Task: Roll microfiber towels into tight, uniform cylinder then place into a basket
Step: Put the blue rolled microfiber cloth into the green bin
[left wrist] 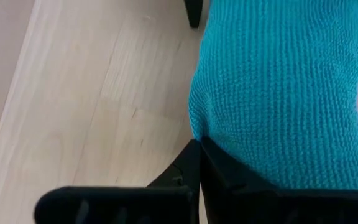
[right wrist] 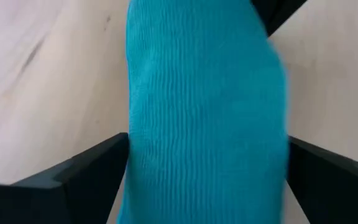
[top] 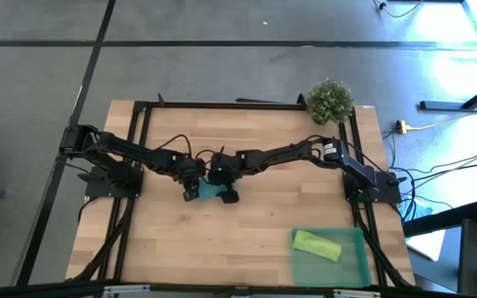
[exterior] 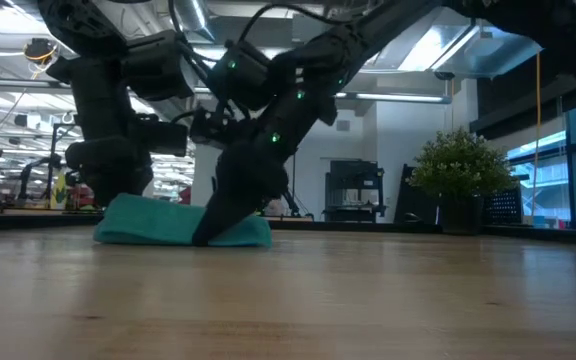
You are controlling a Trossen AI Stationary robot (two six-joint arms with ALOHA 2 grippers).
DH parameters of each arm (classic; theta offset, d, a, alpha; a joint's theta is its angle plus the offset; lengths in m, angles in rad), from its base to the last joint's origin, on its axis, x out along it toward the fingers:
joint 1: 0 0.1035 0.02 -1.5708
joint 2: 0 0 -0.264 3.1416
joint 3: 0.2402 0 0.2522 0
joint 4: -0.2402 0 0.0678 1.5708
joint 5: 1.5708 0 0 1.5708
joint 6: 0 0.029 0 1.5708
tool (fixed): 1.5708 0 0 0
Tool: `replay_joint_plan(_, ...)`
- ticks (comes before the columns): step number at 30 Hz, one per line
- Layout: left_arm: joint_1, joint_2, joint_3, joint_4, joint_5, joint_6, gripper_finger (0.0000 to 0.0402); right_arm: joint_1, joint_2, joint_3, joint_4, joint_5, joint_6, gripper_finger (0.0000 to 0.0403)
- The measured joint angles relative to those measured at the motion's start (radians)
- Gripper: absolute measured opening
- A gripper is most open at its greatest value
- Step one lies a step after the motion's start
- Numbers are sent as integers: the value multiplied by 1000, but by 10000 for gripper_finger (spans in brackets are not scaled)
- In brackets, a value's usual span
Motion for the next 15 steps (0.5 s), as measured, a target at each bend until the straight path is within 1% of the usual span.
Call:
replay_joint_plan(6, 0, 0, 0, 11, 0, 0, 0, 0, 13, 0, 18, -9, 0, 399)
replay_joint_plan(15, 0, 0, 0, 14, 0, 0, 0, 0, 13, 1, 10, 10, -4, 399)
